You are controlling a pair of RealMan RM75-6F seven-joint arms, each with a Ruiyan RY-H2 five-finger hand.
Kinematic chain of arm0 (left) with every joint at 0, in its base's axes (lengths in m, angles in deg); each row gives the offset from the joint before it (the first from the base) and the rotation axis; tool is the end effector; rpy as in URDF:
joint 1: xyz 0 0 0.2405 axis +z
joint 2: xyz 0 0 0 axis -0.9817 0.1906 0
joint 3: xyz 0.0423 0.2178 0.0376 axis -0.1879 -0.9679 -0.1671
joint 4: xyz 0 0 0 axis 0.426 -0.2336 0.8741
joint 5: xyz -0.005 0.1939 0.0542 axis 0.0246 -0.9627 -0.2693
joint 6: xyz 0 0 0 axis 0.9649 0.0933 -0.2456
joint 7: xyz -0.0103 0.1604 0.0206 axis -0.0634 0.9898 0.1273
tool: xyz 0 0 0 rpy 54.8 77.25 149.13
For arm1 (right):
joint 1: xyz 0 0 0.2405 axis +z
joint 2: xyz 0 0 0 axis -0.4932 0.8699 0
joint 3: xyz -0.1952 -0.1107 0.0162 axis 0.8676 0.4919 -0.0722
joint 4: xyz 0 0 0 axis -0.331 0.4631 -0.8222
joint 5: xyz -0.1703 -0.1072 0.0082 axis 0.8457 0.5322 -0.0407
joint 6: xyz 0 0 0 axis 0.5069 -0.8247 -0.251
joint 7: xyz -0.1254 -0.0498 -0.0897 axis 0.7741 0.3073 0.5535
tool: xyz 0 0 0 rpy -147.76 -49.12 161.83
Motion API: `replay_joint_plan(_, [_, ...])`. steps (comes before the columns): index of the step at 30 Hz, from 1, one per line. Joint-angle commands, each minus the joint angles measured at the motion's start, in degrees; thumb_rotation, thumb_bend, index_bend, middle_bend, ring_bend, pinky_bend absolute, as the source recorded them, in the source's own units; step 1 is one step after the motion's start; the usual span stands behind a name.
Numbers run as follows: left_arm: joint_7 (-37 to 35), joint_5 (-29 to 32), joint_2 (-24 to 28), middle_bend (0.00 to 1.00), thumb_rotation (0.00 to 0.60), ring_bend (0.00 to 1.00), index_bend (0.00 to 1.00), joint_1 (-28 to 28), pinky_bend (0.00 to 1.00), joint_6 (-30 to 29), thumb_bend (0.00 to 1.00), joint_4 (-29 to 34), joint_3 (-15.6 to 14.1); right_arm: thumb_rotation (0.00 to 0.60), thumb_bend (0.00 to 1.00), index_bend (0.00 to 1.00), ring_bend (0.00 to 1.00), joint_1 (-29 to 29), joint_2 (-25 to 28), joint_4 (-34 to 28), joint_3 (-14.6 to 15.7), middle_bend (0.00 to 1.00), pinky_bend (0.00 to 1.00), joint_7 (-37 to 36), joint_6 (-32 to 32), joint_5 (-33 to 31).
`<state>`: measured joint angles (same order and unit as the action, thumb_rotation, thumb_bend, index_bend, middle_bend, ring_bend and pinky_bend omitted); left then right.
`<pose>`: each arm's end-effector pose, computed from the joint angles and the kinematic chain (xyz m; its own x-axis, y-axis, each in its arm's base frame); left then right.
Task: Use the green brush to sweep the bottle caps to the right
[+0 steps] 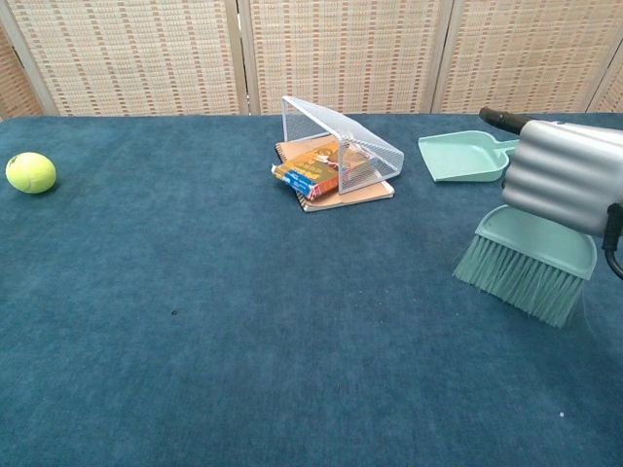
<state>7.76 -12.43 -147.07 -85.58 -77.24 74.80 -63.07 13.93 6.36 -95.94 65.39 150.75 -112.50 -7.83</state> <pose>-0.2711 0.1914 0.1318 0.4901 0.0247 0.8713 0.8639 -0.1472 -0.4817 -0.1563 -0.2769 0.0208 0.8556 0.3436 -0.3871 0.4817 -0.2549 0.8385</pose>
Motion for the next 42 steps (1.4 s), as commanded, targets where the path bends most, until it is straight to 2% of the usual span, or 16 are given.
replay_joint_plan(1, [0.1, 0.1, 0.0, 0.0, 0.6, 0.0, 0.0, 0.0, 0.05, 0.0, 0.44, 0.0, 0.0, 0.6, 0.6, 0.95, 0.57, -0.3, -0.8, 3.0, -0.6, 0.8, 0.0, 0.2, 0.0, -1.0])
replay_joint_plan(12, [1.4, 0.5, -0.4, 0.0, 0.6, 0.0, 0.0, -0.1, 0.05, 0.5, 0.44, 0.5, 0.1, 0.6, 0.6, 0.95, 0.57, -1.2, -2.7, 10.6, -1.0, 0.8, 0.0, 0.8, 0.0, -1.7])
replay_joint_plan(24, [1.6, 0.3, -0.3, 0.0, 0.6, 0.0, 0.0, 0.0, 0.05, 0.4, 0.44, 0.7, -0.1, 0.6, 0.6, 0.95, 0.57, -3.4, -2.6, 15.0, -0.9, 0.8, 0.0, 2.6, -1.9, -2.4])
replay_joint_plan(27, [1.6, 0.1, -0.3, 0.0, 0.6, 0.0, 0.0, 0.0, 0.05, 0.3, 0.44, 0.8, -0.2, 0.6, 0.6, 0.95, 0.57, -3.7, -1.8, 15.0, -1.4, 0.8, 0.0, -0.3, -2.0, -1.3])
replay_joint_plan(36, [1.3, -0.2, 0.1, 0.0, 0.6, 0.0, 0.0, 0.5, 0.05, -0.5, 0.44, 1.0, -0.4, 0.6, 0.6, 0.95, 0.57, -7.2, 5.0, 7.2, -6.7, 0.8, 0.0, -23.7, -4.7, 1.7])
replay_joint_plan(40, [1.5, -0.1, -0.1, 0.0, 0.6, 0.0, 0.0, 0.3, 0.05, -0.2, 0.44, 0.9, -0.3, 0.6, 0.6, 0.95, 0.57, -8.4, 6.7, 5.1, -7.2, 0.8, 0.0, -28.7, -5.0, 2.1])
replay_joint_plan(42, [1.5, -0.2, -0.3, 0.0, 0.6, 0.0, 0.0, 0.3, 0.05, -0.2, 0.44, 0.8, -0.3, 0.6, 0.6, 0.95, 0.57, -9.9, 8.1, 3.2, -7.6, 0.8, 0.0, -34.0, -5.9, 3.0])
